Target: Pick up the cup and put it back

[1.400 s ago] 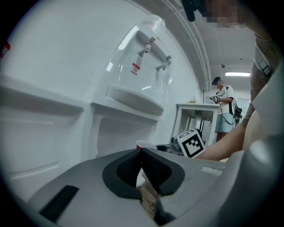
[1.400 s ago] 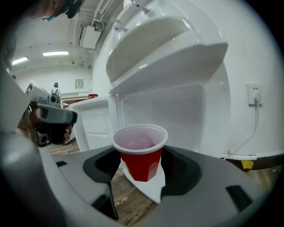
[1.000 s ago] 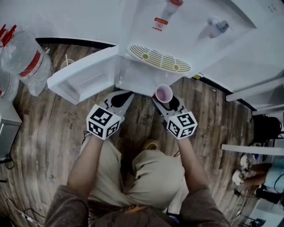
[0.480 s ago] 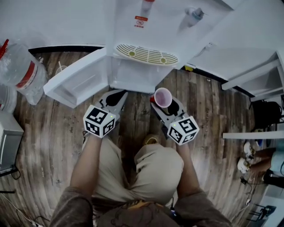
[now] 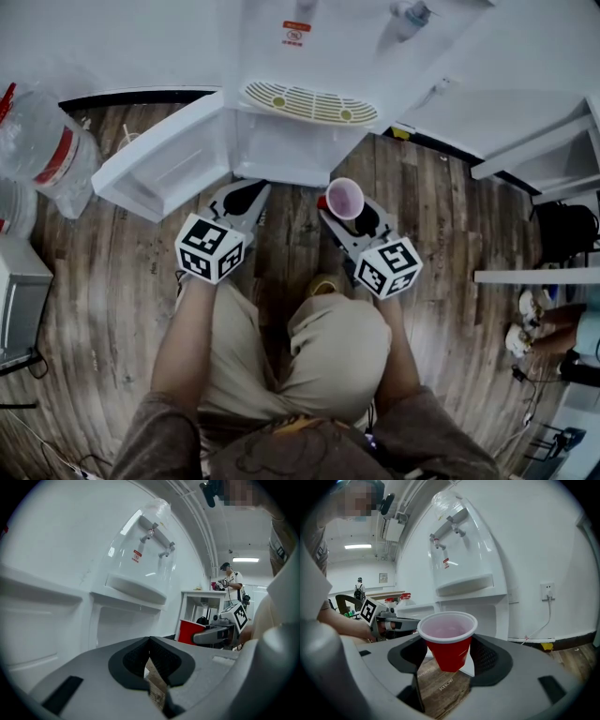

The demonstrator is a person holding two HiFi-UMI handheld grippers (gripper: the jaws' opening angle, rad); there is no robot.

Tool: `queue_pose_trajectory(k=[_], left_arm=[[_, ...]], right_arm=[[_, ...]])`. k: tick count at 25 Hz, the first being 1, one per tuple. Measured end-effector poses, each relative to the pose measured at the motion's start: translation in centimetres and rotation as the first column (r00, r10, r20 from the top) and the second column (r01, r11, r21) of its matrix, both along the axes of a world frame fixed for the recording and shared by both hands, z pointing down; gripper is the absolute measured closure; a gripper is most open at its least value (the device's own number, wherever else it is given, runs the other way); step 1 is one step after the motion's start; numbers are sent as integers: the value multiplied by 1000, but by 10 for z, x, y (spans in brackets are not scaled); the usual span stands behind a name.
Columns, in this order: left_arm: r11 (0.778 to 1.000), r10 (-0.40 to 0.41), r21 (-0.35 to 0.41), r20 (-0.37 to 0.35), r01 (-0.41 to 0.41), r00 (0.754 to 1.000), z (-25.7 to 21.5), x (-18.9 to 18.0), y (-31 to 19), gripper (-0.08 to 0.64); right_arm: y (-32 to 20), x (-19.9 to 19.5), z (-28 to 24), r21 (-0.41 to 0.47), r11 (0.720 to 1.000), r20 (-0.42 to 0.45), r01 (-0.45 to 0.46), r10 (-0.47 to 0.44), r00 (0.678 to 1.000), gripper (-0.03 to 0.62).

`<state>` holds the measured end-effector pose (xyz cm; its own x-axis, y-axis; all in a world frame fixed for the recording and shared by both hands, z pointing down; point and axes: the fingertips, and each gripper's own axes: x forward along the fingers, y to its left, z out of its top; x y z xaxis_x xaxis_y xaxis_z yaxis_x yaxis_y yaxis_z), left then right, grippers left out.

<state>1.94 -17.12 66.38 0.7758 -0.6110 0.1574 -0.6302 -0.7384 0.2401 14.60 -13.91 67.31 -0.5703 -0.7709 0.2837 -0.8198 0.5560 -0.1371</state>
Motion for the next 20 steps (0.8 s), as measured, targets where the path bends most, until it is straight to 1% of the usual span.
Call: queue_pose_trajectory(k=[15, 20], left_arm=[[1000, 19, 17, 1, -19, 1000, -6, 0, 5, 558], [1000, 16, 26, -4, -16, 1000, -11, -3, 9, 558]], right_arm=[[1, -1, 7, -18, 1000, -12, -1, 1, 1000, 305], [-4, -3, 14, -27, 1000, -40, 15, -16, 999, 305]])
